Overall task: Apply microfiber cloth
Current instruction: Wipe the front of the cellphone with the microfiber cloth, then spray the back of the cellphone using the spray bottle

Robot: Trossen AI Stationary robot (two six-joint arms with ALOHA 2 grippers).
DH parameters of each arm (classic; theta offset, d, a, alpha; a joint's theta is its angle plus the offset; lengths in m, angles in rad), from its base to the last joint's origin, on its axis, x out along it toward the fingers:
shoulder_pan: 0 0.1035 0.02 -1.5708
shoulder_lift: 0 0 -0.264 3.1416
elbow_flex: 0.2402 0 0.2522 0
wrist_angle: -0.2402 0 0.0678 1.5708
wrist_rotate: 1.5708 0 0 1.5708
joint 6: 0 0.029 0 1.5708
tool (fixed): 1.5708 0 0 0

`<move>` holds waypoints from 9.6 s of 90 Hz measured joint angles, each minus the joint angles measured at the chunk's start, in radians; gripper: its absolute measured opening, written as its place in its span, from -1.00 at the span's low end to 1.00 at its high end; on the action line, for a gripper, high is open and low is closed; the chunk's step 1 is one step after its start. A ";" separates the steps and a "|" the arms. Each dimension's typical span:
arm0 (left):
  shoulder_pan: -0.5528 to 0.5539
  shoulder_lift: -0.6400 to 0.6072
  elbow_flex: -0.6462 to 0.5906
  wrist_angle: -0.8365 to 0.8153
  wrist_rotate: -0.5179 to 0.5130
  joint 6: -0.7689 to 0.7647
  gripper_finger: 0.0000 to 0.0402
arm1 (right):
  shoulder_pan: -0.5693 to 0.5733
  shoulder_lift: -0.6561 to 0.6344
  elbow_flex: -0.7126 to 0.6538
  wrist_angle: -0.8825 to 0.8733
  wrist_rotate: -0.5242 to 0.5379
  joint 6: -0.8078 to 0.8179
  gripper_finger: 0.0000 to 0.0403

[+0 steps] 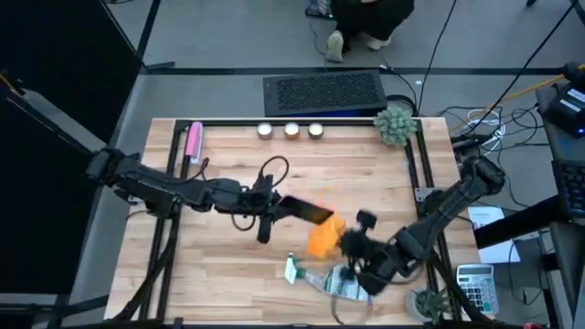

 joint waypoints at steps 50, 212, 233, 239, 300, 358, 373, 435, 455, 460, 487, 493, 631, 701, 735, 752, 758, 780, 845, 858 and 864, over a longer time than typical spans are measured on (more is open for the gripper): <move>-0.002 0.001 -0.002 0.040 -0.010 -0.076 -0.95 | -0.223 -0.002 0.003 0.331 0.178 -0.466 -0.98; -0.027 -0.009 0.000 -0.180 -0.018 0.399 -0.95 | -0.064 -0.001 -0.034 -0.589 -0.145 0.526 -0.69; -0.028 -0.008 -0.001 -0.215 -0.025 0.397 -0.95 | -0.102 -0.006 0.009 -0.655 -0.321 0.449 0.07; -0.029 -0.008 -0.001 -0.216 -0.024 0.402 -0.95 | -0.111 -0.008 0.032 -0.609 -0.175 0.401 0.24; -0.030 -0.008 -0.001 -0.214 0.027 0.505 -0.95 | -0.314 0.041 0.047 0.066 -0.090 -0.379 -0.15; 0.009 -0.253 0.000 -0.457 0.099 0.187 -0.01 | -0.159 0.038 0.046 -0.224 -0.033 -0.386 -0.97; 0.066 -0.279 0.000 -0.581 0.218 -0.069 0.10 | -0.108 0.077 0.046 -0.172 0.192 -0.626 -0.97; 0.109 0.020 0.000 -0.126 0.693 -0.497 -0.06 | -0.127 0.225 0.046 0.413 0.551 -1.611 -0.96; 0.130 0.013 0.002 -0.139 0.721 -0.498 -0.06 | -0.112 0.228 0.045 0.515 0.580 -1.788 -0.96; 0.143 0.005 0.001 -0.145 0.734 -0.498 -0.06 | -0.105 0.228 0.045 0.516 0.588 -1.791 -0.96; 0.203 -0.083 -0.002 -0.216 0.717 -0.471 -0.06 | -0.075 0.221 0.048 0.519 0.609 -1.750 -0.96; 0.204 -0.072 -0.002 -0.259 0.706 -0.462 -0.06 | -0.082 0.221 0.048 0.519 0.609 -1.752 -0.96; 0.220 -0.153 -0.002 -0.401 0.406 -0.008 -0.91 | 0.006 0.223 0.047 0.436 0.040 -0.256 -0.01; -0.303 -0.162 -0.335 -0.294 -0.124 -0.233 -0.91 | 0.090 0.184 0.046 -0.074 -0.796 0.560 -0.01; -0.423 -0.089 -0.418 -0.266 -0.193 -0.290 -0.91 | 0.147 0.036 0.047 -0.319 -0.439 0.632 -0.15; -0.453 0.042 -0.418 -0.175 -0.201 -0.299 -0.91 | 0.168 0.114 0.047 -0.318 -0.417 0.627 -0.20; -0.456 0.074 -0.418 -0.155 -0.202 -0.303 -0.91 | 0.176 0.134 0.047 -0.317 -0.420 0.628 -0.22; -0.467 0.117 -0.418 -0.137 -0.203 -0.315 -0.91 | 0.191 0.139 0.046 -0.318 -0.422 0.677 -0.28; -0.452 0.174 -0.415 -0.082 -0.205 -0.243 -0.91 | 0.211 0.190 0.047 -0.317 -0.473 0.716 -0.30; -0.447 0.221 -0.414 0.006 -0.205 -0.193 -0.91 | 0.243 0.189 0.029 -0.332 -0.453 0.788 -0.30; -0.444 0.238 -0.414 0.031 -0.205 -0.184 -0.91 | 0.246 0.194 0.008 -0.327 -0.450 0.815 -0.30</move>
